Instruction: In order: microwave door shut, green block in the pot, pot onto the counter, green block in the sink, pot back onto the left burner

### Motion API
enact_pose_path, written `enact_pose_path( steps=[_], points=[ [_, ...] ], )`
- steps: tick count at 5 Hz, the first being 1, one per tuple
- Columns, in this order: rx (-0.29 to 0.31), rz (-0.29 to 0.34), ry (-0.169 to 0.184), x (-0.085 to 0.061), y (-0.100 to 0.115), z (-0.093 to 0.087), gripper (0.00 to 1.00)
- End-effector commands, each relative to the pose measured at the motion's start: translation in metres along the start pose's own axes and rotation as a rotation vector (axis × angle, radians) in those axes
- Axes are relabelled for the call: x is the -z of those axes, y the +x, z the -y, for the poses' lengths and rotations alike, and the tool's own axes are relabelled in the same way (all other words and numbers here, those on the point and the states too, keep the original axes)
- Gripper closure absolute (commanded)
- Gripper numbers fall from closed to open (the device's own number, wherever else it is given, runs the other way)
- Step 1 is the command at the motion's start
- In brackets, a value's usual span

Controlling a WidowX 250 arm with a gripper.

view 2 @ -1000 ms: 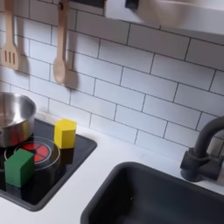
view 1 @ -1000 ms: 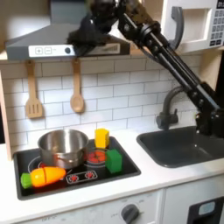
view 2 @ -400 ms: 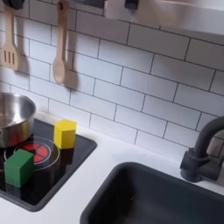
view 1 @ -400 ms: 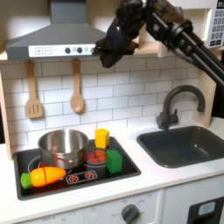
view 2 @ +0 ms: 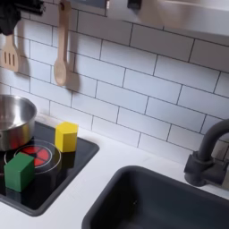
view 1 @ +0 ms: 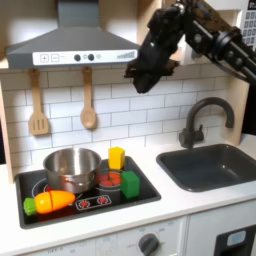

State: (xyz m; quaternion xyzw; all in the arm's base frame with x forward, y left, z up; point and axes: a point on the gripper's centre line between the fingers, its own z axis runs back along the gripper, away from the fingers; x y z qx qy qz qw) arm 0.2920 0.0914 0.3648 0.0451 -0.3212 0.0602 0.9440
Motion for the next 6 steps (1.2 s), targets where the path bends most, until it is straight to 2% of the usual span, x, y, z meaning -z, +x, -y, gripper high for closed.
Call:
enact_pose_path(
  steps=[1,2,3,4,5,6],
  points=[
    [0.003,-0.095,-0.048,-0.003,-0.035,0.02,0.0],
    [0.045,-0.123,-0.099,-0.005,-0.043,0.045,0.0],
    [0.106,-0.143,-0.175,-0.006,-0.049,0.079,0.0],
    [0.155,-0.144,-0.231,-0.012,-0.051,0.104,0.0],
    [0.206,-0.155,-0.288,-0.01,-0.052,0.13,0.0],
    [0.252,-0.154,-0.328,-0.008,-0.051,0.154,0.0]
  ],
)
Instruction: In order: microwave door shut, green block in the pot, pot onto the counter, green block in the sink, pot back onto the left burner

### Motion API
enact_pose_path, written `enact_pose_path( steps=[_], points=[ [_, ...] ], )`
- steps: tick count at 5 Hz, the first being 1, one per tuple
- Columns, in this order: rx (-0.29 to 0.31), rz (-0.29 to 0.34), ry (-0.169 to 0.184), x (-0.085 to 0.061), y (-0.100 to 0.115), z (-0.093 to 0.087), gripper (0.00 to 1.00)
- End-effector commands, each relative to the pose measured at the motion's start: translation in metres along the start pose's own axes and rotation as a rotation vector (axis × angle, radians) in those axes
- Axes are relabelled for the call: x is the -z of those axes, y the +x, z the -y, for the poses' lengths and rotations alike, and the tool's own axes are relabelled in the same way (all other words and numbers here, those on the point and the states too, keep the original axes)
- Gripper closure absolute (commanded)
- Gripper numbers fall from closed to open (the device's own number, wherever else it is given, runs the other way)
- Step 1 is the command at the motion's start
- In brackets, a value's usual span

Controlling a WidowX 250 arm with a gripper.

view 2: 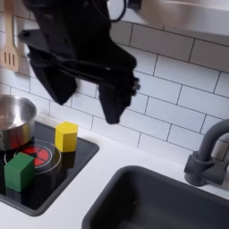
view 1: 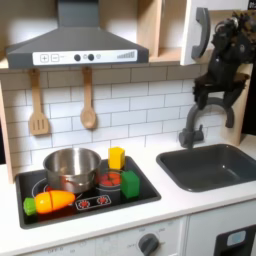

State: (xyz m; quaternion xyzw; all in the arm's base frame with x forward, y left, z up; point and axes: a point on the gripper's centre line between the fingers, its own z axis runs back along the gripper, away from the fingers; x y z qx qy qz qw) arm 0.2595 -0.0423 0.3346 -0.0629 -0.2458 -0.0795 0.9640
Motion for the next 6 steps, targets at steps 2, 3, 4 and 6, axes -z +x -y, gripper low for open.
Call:
enact_pose_path(
  steps=[2,3,4,6],
  points=[
    [0.074,0.018,-0.083,0.025,0.039,0.045,0.0],
    [0.068,0.031,-0.078,0.03,0.053,0.045,0.0],
    [0.049,0.041,-0.072,0.033,0.063,0.04,0.0],
    [0.025,0.058,-0.058,0.037,0.077,0.028,0.0]
  ],
)
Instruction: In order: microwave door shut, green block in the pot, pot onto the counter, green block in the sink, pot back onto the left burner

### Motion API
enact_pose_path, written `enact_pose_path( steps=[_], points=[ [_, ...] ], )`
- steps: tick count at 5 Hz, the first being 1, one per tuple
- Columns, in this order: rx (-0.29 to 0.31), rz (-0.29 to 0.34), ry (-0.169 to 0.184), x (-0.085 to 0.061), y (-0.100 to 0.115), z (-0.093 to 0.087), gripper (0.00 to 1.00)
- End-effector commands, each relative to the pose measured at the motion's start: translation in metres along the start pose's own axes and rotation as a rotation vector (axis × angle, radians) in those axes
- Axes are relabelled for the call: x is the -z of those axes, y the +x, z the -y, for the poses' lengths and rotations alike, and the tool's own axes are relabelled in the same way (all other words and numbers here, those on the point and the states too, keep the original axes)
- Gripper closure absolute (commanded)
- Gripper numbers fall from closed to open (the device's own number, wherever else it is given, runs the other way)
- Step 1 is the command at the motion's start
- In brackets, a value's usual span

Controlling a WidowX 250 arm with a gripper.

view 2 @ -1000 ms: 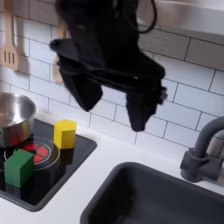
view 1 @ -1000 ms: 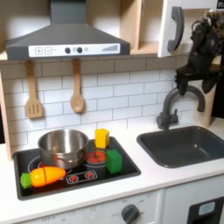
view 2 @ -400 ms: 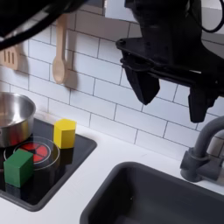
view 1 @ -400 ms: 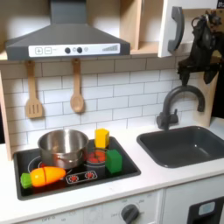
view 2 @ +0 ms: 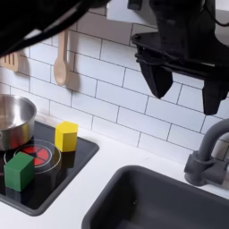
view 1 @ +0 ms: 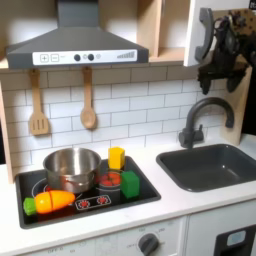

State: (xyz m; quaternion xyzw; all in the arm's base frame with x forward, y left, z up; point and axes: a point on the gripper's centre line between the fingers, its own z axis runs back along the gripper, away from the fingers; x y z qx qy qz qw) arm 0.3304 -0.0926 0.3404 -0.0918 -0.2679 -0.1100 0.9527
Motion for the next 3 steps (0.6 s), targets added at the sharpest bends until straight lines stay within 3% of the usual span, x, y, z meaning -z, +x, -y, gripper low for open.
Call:
enact_pose_path(
  steps=[1,3],
  points=[
    [-0.039,0.02,0.023,0.003,0.015,-0.016,0.0],
    [-0.09,0.054,0.054,0.001,0.032,-0.038,0.0]
  ],
)
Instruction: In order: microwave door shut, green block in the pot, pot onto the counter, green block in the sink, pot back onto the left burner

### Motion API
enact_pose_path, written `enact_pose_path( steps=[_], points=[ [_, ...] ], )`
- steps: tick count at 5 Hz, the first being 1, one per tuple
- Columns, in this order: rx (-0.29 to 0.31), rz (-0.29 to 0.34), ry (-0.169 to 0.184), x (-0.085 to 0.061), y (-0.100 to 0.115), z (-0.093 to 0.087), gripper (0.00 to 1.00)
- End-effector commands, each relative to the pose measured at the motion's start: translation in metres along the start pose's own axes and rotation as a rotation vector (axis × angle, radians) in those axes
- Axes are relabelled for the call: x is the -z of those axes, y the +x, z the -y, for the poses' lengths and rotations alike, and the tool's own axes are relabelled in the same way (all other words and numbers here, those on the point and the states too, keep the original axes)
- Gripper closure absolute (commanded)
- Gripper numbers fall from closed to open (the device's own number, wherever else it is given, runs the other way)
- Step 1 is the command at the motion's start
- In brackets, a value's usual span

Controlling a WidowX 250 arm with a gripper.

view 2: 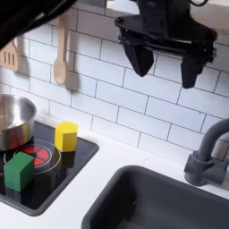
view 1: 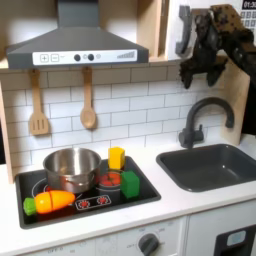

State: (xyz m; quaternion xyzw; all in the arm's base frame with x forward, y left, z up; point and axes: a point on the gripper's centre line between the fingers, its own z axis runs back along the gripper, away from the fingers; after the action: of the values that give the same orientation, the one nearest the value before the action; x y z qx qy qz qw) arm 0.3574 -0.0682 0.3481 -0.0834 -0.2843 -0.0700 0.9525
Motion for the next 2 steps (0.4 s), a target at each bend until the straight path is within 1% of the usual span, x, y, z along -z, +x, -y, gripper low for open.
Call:
enact_pose_path(
  steps=[1,2],
  points=[
    [-0.029,0.026,0.015,0.0032,0.0182,-0.0107,0.0],
    [-0.034,0.035,0.017,0.0048,0.0254,-0.0133,0.0]
  ],
)
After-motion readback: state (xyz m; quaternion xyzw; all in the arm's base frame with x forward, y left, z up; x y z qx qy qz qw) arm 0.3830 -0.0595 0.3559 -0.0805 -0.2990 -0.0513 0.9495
